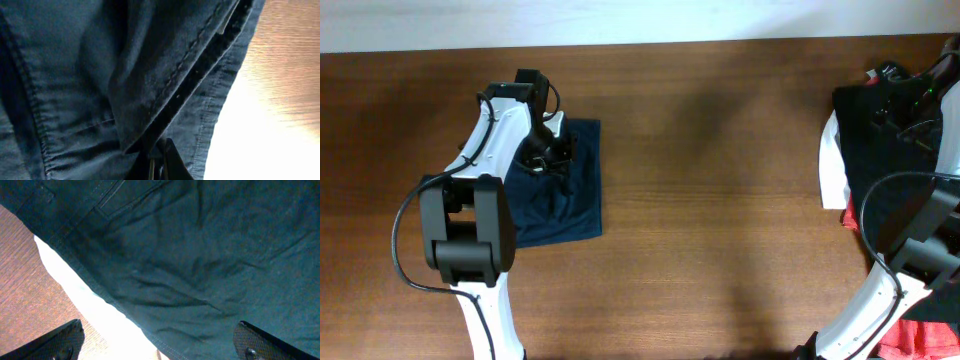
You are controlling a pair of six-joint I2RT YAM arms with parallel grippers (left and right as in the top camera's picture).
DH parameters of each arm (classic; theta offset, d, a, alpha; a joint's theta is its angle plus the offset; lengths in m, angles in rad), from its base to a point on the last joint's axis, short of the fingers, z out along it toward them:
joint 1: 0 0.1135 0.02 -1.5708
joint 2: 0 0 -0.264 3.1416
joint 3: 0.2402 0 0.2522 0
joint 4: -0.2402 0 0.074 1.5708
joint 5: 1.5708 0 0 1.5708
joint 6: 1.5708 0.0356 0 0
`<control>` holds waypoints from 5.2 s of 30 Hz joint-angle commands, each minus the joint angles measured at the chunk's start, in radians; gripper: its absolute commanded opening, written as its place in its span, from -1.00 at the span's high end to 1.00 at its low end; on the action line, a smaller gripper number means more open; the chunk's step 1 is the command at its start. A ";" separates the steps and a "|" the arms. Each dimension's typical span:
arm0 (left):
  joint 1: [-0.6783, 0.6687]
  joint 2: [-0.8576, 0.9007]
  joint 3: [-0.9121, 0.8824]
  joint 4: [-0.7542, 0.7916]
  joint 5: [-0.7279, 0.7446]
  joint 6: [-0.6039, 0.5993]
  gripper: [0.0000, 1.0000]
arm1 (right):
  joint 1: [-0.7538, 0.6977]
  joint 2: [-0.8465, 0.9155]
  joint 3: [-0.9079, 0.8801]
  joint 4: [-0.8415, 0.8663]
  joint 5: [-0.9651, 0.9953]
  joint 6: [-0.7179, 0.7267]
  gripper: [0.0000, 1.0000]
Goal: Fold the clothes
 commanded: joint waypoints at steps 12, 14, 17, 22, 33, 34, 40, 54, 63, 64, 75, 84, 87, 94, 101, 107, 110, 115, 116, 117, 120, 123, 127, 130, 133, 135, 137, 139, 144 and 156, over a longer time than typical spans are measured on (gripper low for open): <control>0.061 -0.167 0.143 -0.230 -0.019 0.078 0.97 | -0.001 -0.019 0.012 -0.001 0.005 -0.003 -0.97; 0.088 -0.193 0.143 -0.333 -0.073 0.079 0.91 | -0.001 -0.019 0.012 -0.001 0.005 -0.003 -0.97; 0.091 -0.193 0.138 -0.410 -0.350 -0.078 0.46 | -0.001 -0.019 0.012 -0.001 0.005 -0.003 -0.97; 0.094 -0.215 0.136 -0.533 -0.518 -0.243 -0.71 | -0.001 -0.019 0.012 -0.001 0.005 -0.003 -0.97; 0.022 -0.221 -0.539 0.053 -0.259 -0.175 0.99 | -0.001 -0.019 0.012 -0.001 0.005 -0.003 -0.98; 0.022 -0.221 -0.588 0.093 -0.243 -0.176 0.99 | -0.001 -0.019 0.012 -0.001 0.005 -0.003 -0.97; 0.022 -0.230 -0.543 0.014 -0.253 -0.175 0.99 | -0.001 -0.019 0.012 -0.001 0.005 -0.003 -0.97; 0.144 -0.445 -0.270 -0.045 -0.389 -0.171 0.59 | -0.001 -0.019 0.012 -0.001 0.005 -0.003 -0.97; 0.167 -0.442 -0.577 0.268 -0.314 -0.164 0.99 | -0.001 -0.019 0.012 -0.001 0.005 -0.003 -0.97; 0.167 -0.441 -0.606 0.285 -0.314 -0.164 0.99 | -0.001 -0.019 0.012 -0.001 0.005 -0.003 -0.97; 0.167 -0.449 -0.733 0.414 -0.315 -0.197 0.99 | -0.001 -0.019 0.012 -0.001 0.005 -0.003 -0.97; 0.167 -0.512 -0.443 0.481 -0.319 -0.137 0.99 | -0.001 -0.019 0.012 -0.001 0.005 -0.003 -0.97; 0.167 -0.476 -0.444 0.583 -0.319 -0.137 0.99 | -0.001 -0.019 0.012 -0.001 0.005 -0.003 -0.97; 0.169 -0.233 -0.444 0.723 -0.375 -0.137 0.99 | -0.001 -0.019 0.012 -0.001 0.005 -0.003 -0.97; 0.169 -0.154 -0.433 0.709 -0.376 -0.136 0.99 | -0.001 -0.019 0.012 -0.001 0.005 -0.003 -0.98; 0.169 -0.411 -0.343 0.307 -0.352 -0.130 0.88 | -0.001 -0.019 0.012 -0.001 0.005 -0.003 -0.97; 0.167 -0.433 -0.351 0.131 -0.245 -0.129 0.88 | -0.001 -0.019 0.012 -0.001 0.005 -0.003 -0.98; 0.167 -0.430 -0.589 0.200 -0.243 -0.130 0.90 | -0.001 -0.019 0.012 -0.001 0.005 -0.003 -0.97; 0.170 -0.430 -0.643 0.260 -0.243 -0.131 0.90 | -0.001 -0.019 0.012 -0.001 0.005 -0.003 -0.97; 0.180 -0.430 -0.692 0.321 -0.260 -0.155 0.90 | -0.001 -0.019 0.012 -0.001 0.005 -0.003 -0.97; 0.242 -0.430 -0.810 0.434 -0.292 -0.202 0.90 | -0.001 -0.019 0.012 -0.001 0.005 -0.003 -0.98; 0.315 -0.432 -0.833 0.433 -0.237 -0.227 0.99 | -0.001 -0.019 0.012 -0.001 0.005 -0.003 -0.97; 0.297 -0.499 -0.704 0.312 -0.227 -0.200 0.99 | -0.001 -0.019 0.012 -0.001 0.005 -0.003 -0.97; 0.291 -0.579 -0.576 0.307 -0.198 -0.101 0.40 | -0.001 -0.019 0.012 -0.001 0.005 -0.003 -0.97; 0.301 -0.584 -0.529 0.403 -0.198 0.005 -0.92 | -0.001 -0.019 0.012 -0.001 0.005 -0.003 -0.97; 0.338 -0.568 -0.530 0.434 -0.195 0.061 -0.98 | -0.001 -0.019 0.012 -0.001 0.005 -0.003 -0.97; 0.385 -0.524 -0.530 0.425 -0.097 0.163 -0.98 | -0.001 -0.019 0.012 -0.001 0.005 -0.003 -0.97; 0.420 -0.458 -0.530 0.412 0.008 0.228 -0.98 | -0.001 -0.019 0.012 -0.001 0.005 -0.003 -0.97; 0.435 -0.280 -0.530 0.419 0.023 0.283 -0.98 | -0.001 -0.019 0.012 -0.001 0.005 -0.003 -0.97; 0.458 -0.213 -0.529 0.682 -0.032 0.016 0.98 | -0.001 -0.019 0.012 -0.001 0.005 -0.003 -0.97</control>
